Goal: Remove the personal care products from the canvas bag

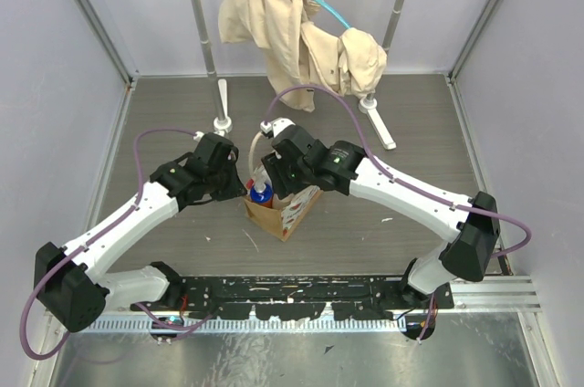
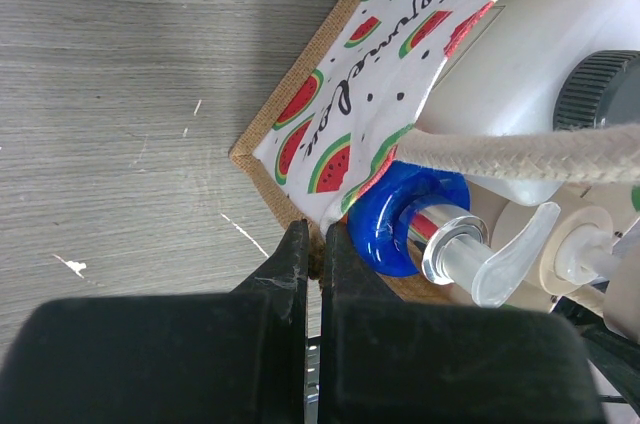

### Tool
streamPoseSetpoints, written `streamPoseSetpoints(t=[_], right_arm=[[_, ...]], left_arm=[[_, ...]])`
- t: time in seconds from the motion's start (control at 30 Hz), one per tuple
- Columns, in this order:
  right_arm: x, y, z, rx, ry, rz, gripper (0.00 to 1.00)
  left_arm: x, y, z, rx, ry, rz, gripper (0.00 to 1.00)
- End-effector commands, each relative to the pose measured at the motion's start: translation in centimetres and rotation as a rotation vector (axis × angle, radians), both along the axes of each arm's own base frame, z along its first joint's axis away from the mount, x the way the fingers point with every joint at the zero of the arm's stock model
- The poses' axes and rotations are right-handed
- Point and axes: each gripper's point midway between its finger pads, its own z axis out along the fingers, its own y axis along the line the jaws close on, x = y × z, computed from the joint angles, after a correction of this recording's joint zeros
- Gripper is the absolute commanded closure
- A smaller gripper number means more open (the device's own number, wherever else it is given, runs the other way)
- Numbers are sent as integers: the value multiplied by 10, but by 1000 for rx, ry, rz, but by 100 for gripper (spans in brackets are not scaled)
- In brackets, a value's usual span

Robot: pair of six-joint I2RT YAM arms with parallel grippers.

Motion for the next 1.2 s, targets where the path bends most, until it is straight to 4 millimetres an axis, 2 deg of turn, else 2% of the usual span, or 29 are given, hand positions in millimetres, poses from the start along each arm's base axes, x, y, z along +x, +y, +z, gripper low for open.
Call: streamPoseSetpoints(t=[0.0,0.27,0.5,0.7,0.83,0.97,1.17], right_arm=[[7,9,34,90,-64,-9,78],[22,-2,99,129,-193,-68,81],[34,-8,144,146,-284,-107,81],[48,-26,193,180,-392,-174,82],[54,-46,223,215,-469,-245,83],[62,-76,249,245,-538,-330,84],[78,-125,270,252,-621,-442,84]], left_arm=[[-15,6,-17,43,76,-17,97],[-17,9,-21,56,81,-12,97],[-19,11,-22,58,83,-9,97],[-20,13,-22,61,81,-8,97],[-22,15,-22,66,81,-3,97],[-22,15,-23,65,80,0,97],[-22,15,-23,64,83,-2,96]])
